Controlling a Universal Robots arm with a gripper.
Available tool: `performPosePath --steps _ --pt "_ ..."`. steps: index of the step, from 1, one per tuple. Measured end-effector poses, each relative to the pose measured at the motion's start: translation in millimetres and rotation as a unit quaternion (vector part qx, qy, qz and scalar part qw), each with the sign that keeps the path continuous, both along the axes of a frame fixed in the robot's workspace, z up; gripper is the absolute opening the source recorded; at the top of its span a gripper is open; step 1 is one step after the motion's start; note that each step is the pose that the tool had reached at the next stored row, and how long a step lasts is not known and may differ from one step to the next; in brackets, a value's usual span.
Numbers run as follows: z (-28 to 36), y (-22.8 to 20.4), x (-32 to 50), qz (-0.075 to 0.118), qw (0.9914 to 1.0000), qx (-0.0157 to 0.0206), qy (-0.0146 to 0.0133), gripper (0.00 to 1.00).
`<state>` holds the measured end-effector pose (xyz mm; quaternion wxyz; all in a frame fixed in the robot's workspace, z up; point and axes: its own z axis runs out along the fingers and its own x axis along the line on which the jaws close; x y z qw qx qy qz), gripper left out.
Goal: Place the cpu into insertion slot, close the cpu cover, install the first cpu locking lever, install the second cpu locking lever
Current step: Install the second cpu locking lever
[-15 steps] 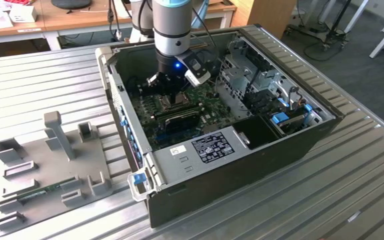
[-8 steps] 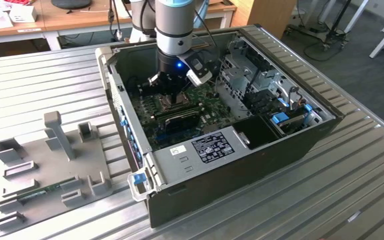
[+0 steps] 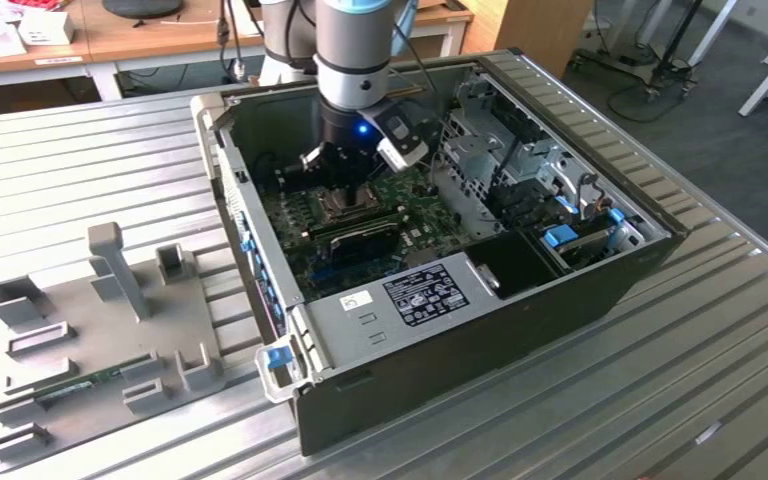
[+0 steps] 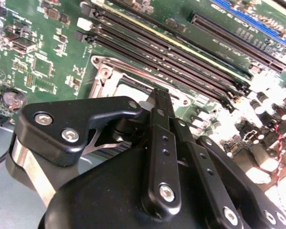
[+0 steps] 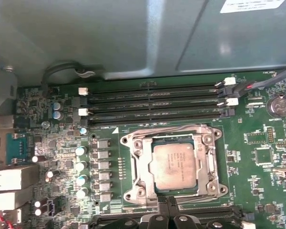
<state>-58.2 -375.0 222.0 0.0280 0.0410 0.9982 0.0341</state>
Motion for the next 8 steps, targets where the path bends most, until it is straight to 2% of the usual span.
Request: performPosePath --steps 3,8 --pt "-0.2 1.7 3.3 0.0 1.0 0.0 0.0 0.1" --pt "-0.5 8.6 6.6 0.0 1.0 0.0 0.0 0.1"
